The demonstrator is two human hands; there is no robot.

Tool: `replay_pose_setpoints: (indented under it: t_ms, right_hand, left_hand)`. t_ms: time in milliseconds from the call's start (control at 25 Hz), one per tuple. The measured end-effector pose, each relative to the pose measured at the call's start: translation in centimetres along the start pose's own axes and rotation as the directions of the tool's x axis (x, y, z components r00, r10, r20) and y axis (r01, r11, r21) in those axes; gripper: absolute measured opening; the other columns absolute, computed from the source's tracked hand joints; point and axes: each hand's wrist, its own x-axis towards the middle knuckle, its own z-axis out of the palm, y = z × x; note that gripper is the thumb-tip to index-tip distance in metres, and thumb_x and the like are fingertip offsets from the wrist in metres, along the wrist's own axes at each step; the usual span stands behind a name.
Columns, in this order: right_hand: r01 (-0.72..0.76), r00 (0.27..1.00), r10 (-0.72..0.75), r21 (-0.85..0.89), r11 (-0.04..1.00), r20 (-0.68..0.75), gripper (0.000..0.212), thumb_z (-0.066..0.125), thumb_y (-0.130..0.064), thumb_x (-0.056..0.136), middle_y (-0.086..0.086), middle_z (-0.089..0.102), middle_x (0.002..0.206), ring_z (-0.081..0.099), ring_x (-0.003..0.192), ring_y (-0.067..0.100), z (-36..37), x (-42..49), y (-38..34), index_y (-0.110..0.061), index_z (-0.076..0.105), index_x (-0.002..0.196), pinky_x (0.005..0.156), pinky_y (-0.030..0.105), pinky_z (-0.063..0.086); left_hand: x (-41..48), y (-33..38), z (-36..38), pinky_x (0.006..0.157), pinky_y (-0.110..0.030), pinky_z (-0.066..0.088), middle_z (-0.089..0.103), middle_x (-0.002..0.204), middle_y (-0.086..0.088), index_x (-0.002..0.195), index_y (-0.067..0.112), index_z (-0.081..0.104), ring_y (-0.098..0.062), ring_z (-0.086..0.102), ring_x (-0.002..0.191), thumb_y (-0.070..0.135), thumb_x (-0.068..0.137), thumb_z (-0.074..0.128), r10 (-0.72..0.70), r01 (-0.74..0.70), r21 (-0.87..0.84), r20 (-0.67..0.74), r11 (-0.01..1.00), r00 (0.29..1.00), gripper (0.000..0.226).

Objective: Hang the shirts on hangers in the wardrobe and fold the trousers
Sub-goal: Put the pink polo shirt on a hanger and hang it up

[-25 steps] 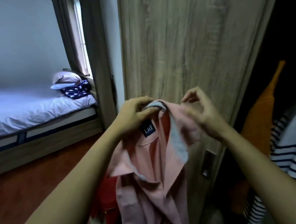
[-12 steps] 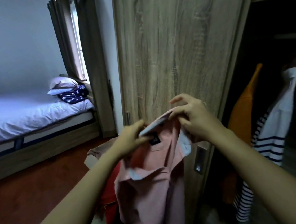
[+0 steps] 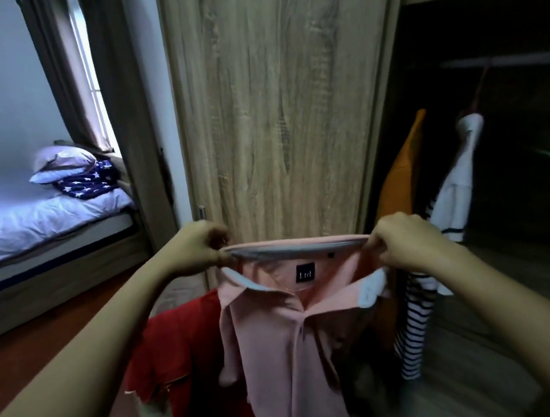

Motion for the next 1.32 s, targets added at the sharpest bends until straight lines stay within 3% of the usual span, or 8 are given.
replay_pose_setpoints:
  t_ms: [200,400,560,760,960,1080,1200,1320]
  right_hand:
    - [-0.103,0.94,0.169,0.227,0.968,-0.296,0.036,0.061,-0.014,0.072,0.008,0.063,0.104,0.059,0.103,0.032,-1.1,-2.0,1.9,-0.024,0.07,0.105,0.078,0.033,0.046]
    - [-0.183,0.978,0.207,0.329,0.927,-0.04,0.031,0.061,-0.009,0.074,-0.002,0.064,0.1,0.061,0.1,0.018,0.3,-5.9,3.3,-0.029,0.075,0.092,0.078,0.025,0.046]
    - [-0.273,0.931,0.337,0.345,0.898,-0.139,0.031,0.059,-0.005,0.073,0.0,0.067,0.109,0.059,0.108,0.022,-0.7,-7.2,5.3,-0.022,0.075,0.095,0.086,0.025,0.044]
    - [-0.254,0.966,0.256,0.265,0.93,0.028,0.044,0.068,-0.008,0.068,0.0,0.055,0.119,0.055,0.111,0.018,0.5,-9.7,8.1,-0.017,0.068,0.111,0.095,0.029,0.044]
    - [-0.318,0.931,0.363,0.588,0.743,0.045,0.033,0.056,0.007,0.078,0.005,0.068,0.111,0.063,0.103,0.022,-2.3,-10.8,12.9,-0.02,0.074,0.084,0.092,0.035,0.05]
    - [-0.397,0.898,0.416,0.68,0.617,0.147,0.032,0.048,0.01,0.08,0.016,0.069,0.107,0.067,0.093,0.031,-3.2,-10.9,15.6,-0.006,0.073,0.094,0.081,0.036,0.055]
    - [-0.462,0.85,0.483,0.736,0.495,0.21,0.036,0.04,0.011,0.082,0.021,0.061,0.077,0.056,0.05,0.018,-3.6,-10.9,17.7,0.003,0.067,0.104,0.043,0.018,0.046]
    - [-0.406,0.853,0.49,0.818,0.407,0.18,0.034,0.036,0.013,0.08,0.013,0.046,0.057,0.044,0.039,0.013,-2.9,-10.5,19.4,0.015,0.062,0.102,0.039,0.019,0.038]
  left_hand:
    - [1.6,4.7,0.4,0.055,-0.02,0.039,0.055,0.068,0.004,0.068,0.023,0.058,-0.011,0.049,0.063,0.003,0.056,0.051,-0.096,-0.095,-0.567,-0.298,0.818,0.95,0.025]
    - [3.2,5.8,2.7,0.077,-0.028,0.047,0.07,0.086,-0.006,0.068,0.023,0.076,-0.026,0.065,0.089,0.014,0.049,0.041,0.077,-0.094,-0.076,-0.202,0.993,0.976,0.04]
    - [4.5,9.3,4.9,0.076,-0.04,0.051,0.069,0.092,-0.011,0.085,0.016,0.075,-0.035,0.062,0.091,0.015,0.065,0.049,-0.032,0.028,-0.017,-0.341,0.999,0.939,0.033]
    - [6.1,12.4,7.0,0.073,-0.038,0.046,0.065,0.091,-0.017,0.084,0.011,0.074,-0.039,0.06,0.092,0.009,0.072,0.056,-0.009,-0.005,-0.048,-0.276,0.999,0.961,0.022]
    - [8.0,16.1,7.2,0.068,-0.035,0.053,0.066,0.077,-0.012,0.074,0.018,0.073,-0.037,0.061,0.078,0.029,0.055,0.048,-0.139,0.116,-0.139,-0.171,0.984,0.976,0.033]
    - [9.1,19.5,7.6,0.064,-0.029,0.054,0.069,0.069,-0.005,0.065,0.02,0.074,-0.028,0.063,0.074,0.025,0.054,0.044,-0.117,0.079,-0.31,-0.106,0.947,0.988,0.033]
    - [10.8,22.7,8.5,0.062,-0.022,0.054,0.071,0.064,0.003,0.059,0.025,0.073,-0.017,0.066,0.071,0.008,0.067,0.051,0.003,0.005,-0.526,0.015,0.85,1.0,0.029]
    - [12.7,25.7,9.5,0.069,-0.029,0.05,0.071,0.08,0.005,0.077,0.033,0.07,-0.009,0.062,0.068,0.027,0.068,0.057,0.102,-0.105,-0.561,-0.038,0.821,0.994,0.017]
